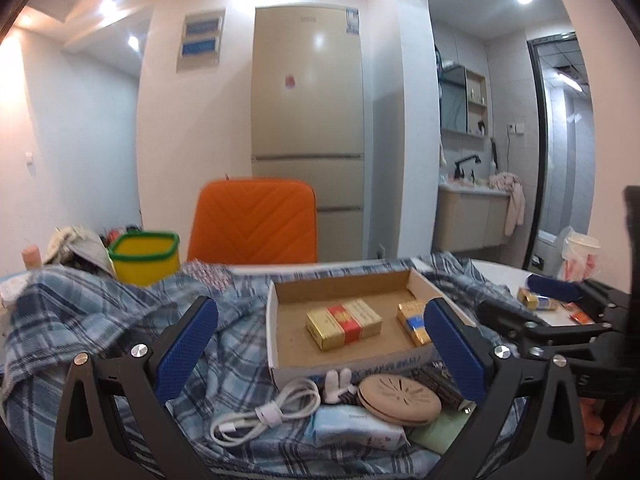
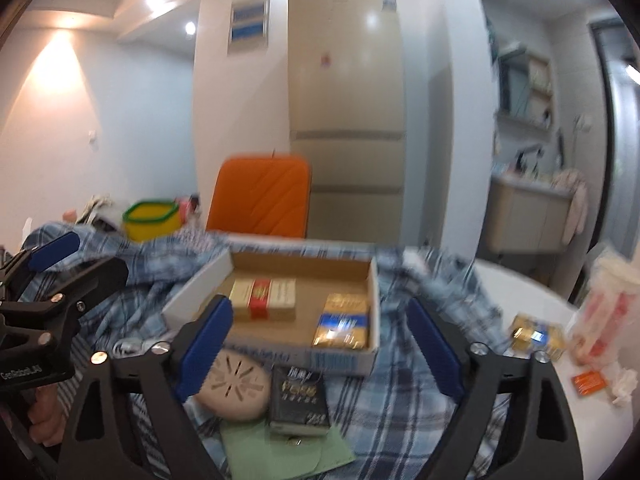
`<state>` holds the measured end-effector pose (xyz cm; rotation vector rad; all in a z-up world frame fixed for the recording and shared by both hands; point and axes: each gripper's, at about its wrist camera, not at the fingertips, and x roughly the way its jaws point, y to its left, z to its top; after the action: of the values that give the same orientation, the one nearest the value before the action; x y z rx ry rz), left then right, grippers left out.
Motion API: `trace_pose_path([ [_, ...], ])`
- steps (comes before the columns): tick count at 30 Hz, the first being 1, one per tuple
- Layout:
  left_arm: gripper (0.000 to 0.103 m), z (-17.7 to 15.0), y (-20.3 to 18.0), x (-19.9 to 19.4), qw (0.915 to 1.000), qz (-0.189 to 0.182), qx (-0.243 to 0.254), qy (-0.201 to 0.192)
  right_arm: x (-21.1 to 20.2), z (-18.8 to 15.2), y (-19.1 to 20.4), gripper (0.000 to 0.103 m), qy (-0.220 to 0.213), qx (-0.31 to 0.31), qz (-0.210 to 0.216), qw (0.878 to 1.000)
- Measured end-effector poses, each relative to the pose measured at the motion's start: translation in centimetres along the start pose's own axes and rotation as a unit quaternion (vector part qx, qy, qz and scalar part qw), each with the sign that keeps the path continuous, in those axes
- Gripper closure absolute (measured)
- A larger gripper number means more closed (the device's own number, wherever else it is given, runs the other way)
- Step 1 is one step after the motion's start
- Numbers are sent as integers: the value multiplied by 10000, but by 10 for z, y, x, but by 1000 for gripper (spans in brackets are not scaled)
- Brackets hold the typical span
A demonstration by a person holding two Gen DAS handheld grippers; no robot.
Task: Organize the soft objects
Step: 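Move the right gripper to the black Face tissue pack, then grasp the black tissue pack with the right gripper while the left moves to the beige air freshener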
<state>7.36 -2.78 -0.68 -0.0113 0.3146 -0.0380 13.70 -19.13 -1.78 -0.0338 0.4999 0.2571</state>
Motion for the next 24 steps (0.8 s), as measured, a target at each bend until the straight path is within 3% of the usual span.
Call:
trace_pose_path([
  [3, 0, -3, 1, 12, 9991, -155, -50, 391, 29, -9, -3, 33, 875, 189, 198, 9958],
  [11, 0, -9, 4, 24, 9965, -160, -121, 809, 79, -29, -14, 34, 2123, 475, 733, 9733],
  [24, 0, -9, 6, 28, 9954, -194, -117, 929, 92, -36, -15, 38, 2394, 637, 839, 9652],
])
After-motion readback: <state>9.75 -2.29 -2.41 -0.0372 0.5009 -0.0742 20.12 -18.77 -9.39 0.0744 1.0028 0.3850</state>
